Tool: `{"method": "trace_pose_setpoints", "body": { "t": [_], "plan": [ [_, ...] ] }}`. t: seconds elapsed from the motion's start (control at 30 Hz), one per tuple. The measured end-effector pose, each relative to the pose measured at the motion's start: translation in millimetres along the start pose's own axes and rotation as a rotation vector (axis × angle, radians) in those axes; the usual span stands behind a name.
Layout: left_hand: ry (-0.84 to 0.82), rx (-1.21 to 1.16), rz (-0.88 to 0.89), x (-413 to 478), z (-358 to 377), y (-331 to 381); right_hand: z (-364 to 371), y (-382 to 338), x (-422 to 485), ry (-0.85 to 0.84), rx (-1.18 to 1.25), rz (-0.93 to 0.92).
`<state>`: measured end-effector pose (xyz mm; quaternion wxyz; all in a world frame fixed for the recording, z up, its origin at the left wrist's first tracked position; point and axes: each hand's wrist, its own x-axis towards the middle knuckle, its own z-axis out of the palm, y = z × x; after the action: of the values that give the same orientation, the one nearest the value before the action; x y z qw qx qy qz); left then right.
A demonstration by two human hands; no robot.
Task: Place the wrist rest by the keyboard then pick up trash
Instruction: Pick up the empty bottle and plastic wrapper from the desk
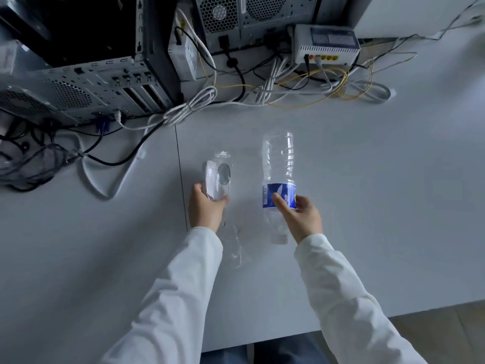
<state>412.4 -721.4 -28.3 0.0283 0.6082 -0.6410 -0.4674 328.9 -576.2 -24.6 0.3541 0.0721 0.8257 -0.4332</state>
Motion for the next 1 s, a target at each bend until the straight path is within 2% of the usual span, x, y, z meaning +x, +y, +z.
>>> {"method": "trace_pose_setpoints", "body": {
  "t": [0.13, 0.43, 0.57, 0.8, 1.0],
  "plan": [
    [-0.142, -0.204, -0.05, -5, -5, -8, -7, -2, -11, -0.017, 0.093, 0.018],
    [-0.351, -0.29, 0.008, -30, -24, -19, -8, 18, -58, 0.031, 0.308, 0.073],
    [-0.45, -0.26, 0.063, -48, -31, -31, -4, 39, -94, 0.1, 0.46, 0.093],
    [-0.615, -0.165, 0.107, -90, -28, -59, -8, 92, -156, 0.201, 0.578, 0.183],
    [-0.8, -0.071, 0.169, -163, 9, -68, -53, 162, -203, 0.344, 0.735, 0.238]
  ]
}}
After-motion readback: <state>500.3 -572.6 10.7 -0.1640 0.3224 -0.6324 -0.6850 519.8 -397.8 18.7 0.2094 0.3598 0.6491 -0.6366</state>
